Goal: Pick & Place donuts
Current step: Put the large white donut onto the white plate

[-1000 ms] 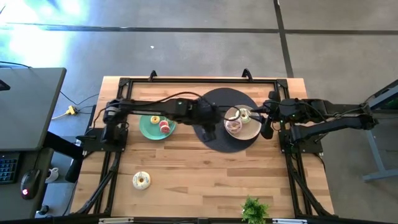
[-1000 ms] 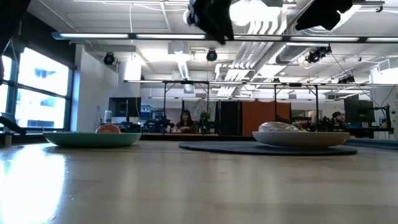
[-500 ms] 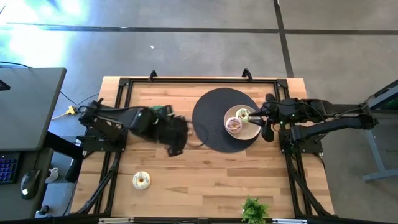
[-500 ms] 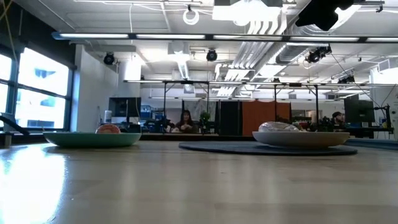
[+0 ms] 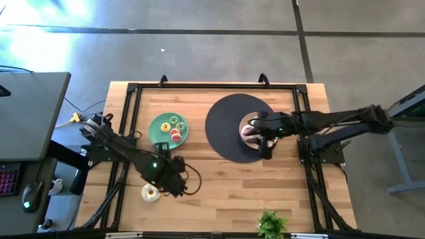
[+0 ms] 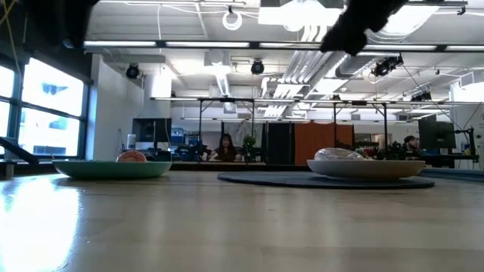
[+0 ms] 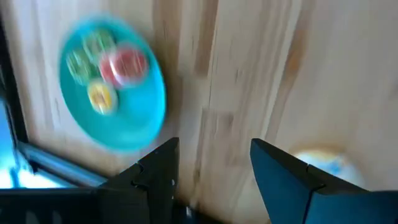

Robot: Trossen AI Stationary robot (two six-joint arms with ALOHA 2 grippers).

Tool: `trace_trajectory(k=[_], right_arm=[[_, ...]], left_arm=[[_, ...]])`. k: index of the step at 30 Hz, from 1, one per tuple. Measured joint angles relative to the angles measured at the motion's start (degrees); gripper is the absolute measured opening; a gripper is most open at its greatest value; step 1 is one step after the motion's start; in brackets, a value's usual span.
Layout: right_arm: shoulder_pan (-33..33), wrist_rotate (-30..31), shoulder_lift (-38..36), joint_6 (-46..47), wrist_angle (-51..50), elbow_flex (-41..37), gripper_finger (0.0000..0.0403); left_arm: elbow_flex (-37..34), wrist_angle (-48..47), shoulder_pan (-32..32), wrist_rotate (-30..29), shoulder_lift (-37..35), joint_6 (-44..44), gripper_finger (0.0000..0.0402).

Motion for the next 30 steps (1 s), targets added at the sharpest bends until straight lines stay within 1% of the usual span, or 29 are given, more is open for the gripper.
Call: trace_trajectory(k=[3,6,10,12,15,19,22,24,27,30], right_arm=[[0.5,-1.8,3.4,-2.3,7.5,0.0,0.0117],[0.9,-3.4,5.3,-3.8,12.0,0.0,0.0117],[0.9,-4.6,5.7,-4.9,12.6,0.0,0.0117],[0.9,-4.6,5.7,-4.9,12.6,0.0,0.0117],[0.9,-4.6,5.7,-4.9,12.7,0.0,0.0117],[0.9,-4.6,5.7,-5.0,12.7,0.0,0.0117],[0.9,-4.6,5.7,-5.0,12.7,0.0,0.0117],[0.9,-4.6,5.7,-5.0,12.7,0.0,0.0117],[0.9,-4.6,5.7,-5.0,12.8,0.0,0.0117],[0.9,-4.6,5.7,-4.9,12.8,0.0,0.0117]], left_arm=[[-6.8,1.1,-1.7,3.2,-1.5,-3.8,0.0193],[-13.2,7.1,-2.8,7.4,-5.2,-5.1,0.0193],[-21.6,18.8,-3.8,12.8,-12.0,-6.8,0.0193],[-25.7,24.6,-4.2,13.7,-15.0,-10.4,0.0193],[-31.0,29.5,-5.6,14.6,-18.3,-16.7,0.0193],[-36.5,32.9,-7.3,19.7,-18.2,-22.4,0.0193],[-38.9,35.7,-8.3,25.7,-17.3,-23.1,0.0193],[-40.2,35.7,-8.3,28.2,-16.0,-22.7,0.0193],[-40.6,38.2,-8.3,28.9,-15.2,-22.7,0.0193],[-40.9,38.8,-8.2,28.7,-14.8,-22.1,0.0193]])
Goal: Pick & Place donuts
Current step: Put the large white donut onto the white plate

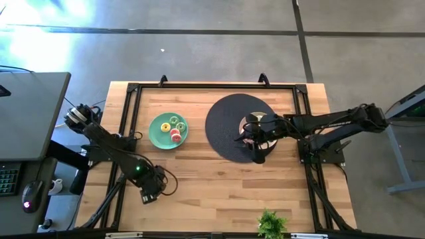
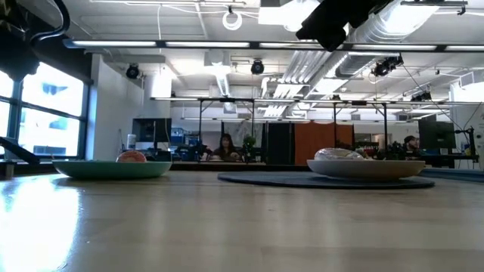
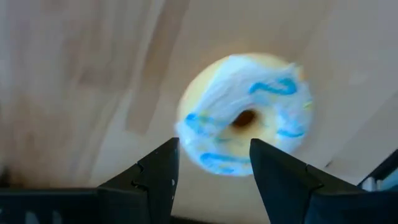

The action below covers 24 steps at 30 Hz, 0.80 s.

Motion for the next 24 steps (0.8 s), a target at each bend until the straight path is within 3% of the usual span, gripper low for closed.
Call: trace_trajectory(k=[7,19,24], right_arm=[[0.0,-0.3,0.0,0.0,-0.2,0.0,0.0117],[0.0,-0.4,0.0,0.0,-0.3,0.0,0.0117],[0.0,-0.4,0.0,0.0,-0.3,0.0,0.0117]], left_arm=[[0.1,-0.7,0.0,-3.8,2.0,0.8,0.0193],[0.1,3.4,0.0,0.7,7.9,1.9,0.0193],[0.0,4.8,0.1,1.2,9.1,1.9,0.0156]])
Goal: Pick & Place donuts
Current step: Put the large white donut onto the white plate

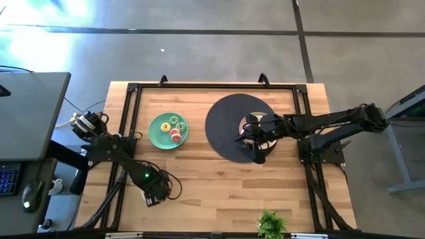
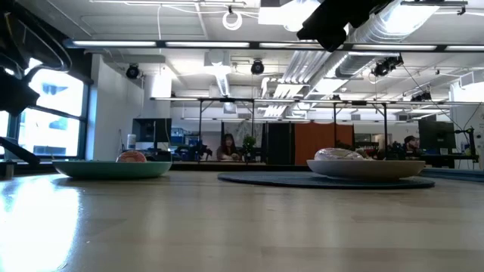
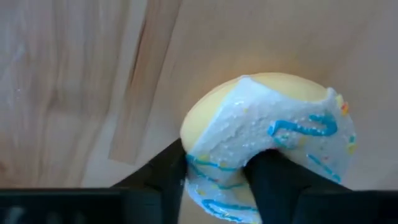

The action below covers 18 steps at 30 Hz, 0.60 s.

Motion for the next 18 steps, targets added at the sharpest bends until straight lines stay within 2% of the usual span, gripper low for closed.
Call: trace_trajectory(k=[5,8,10,13,18], right_arm=[[0.0,0.0,0.0,0.0,0.0,0.0,0.0117],[0.0,0.0,0.0,0.0,0.0,0.0,0.0117],[0.0,0.0,0.0,0.0,0.0,0.0,0.0117],[0.0,0.1,0.0,0.0,0.5,0.0,0.0117],[0.2,0.0,-0.5,0.2,0.2,0.0,0.0117]], left_arm=[[0.4,0.5,0.9,-2.9,-0.1,-1.2,0.0066],[3.1,0.2,2.7,-6.5,-0.5,-1.2,0.0018],[6.2,0.5,5.0,-8.9,-0.6,-0.4,0.001],[12.2,0.2,9.4,-13.5,-0.6,1.8,0.0026],[22.2,1.0,19.6,-22.6,-0.3,7.0,0.0033]])
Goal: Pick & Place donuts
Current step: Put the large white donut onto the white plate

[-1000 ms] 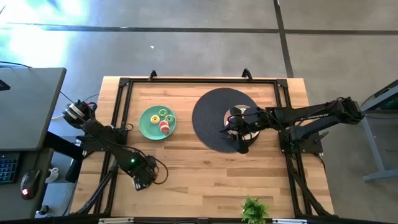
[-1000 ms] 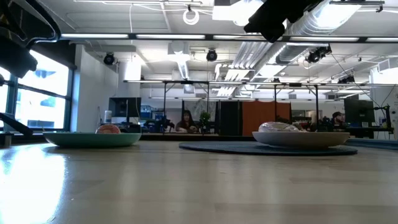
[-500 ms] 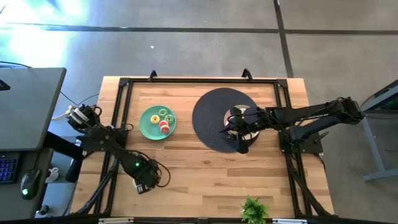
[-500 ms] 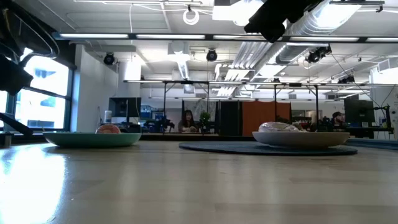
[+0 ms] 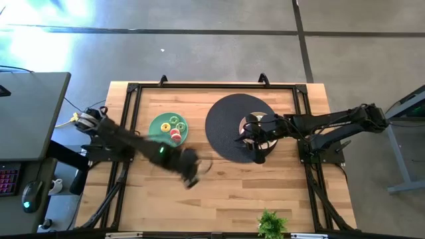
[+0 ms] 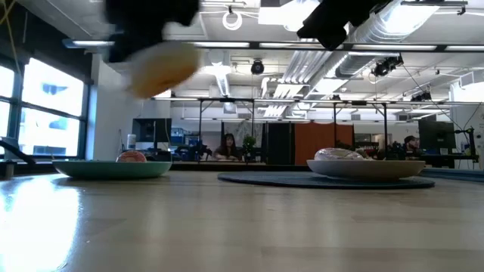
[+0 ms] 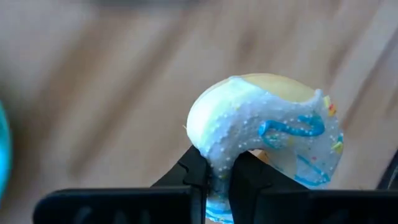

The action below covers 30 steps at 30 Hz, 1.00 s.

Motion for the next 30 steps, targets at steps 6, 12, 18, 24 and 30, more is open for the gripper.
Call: trace_trajectory(k=[6,12,18,24,30], right_arm=[[0.3,3.9,-5.5,-2.5,-11.7,0.9,0.0117],[4.1,7.1,-11.6,-21.9,-17.9,0.9,0.0117],[7.7,5.7,-13.4,-41.4,-21.4,0.9,0.0117],[10.4,8.1,-11.2,-42.4,-23.8,1.0,0.0117],[11.8,14.2,-8.9,-49.8,-20.3,1.0,0.0118]], left_arm=[[6.3,16.2,13.2,1.9,5.1,14.2,0.0026],[11.4,29.5,21.3,19.1,13.3,21.6,0.0025],[18.1,32.3,26.3,33.6,18.7,22.0,0.0025],[21.5,31.9,27.8,36.7,21.4,22.2,0.0024],[21.7,31.9,27.6,41.1,21.1,22.5,0.0024]])
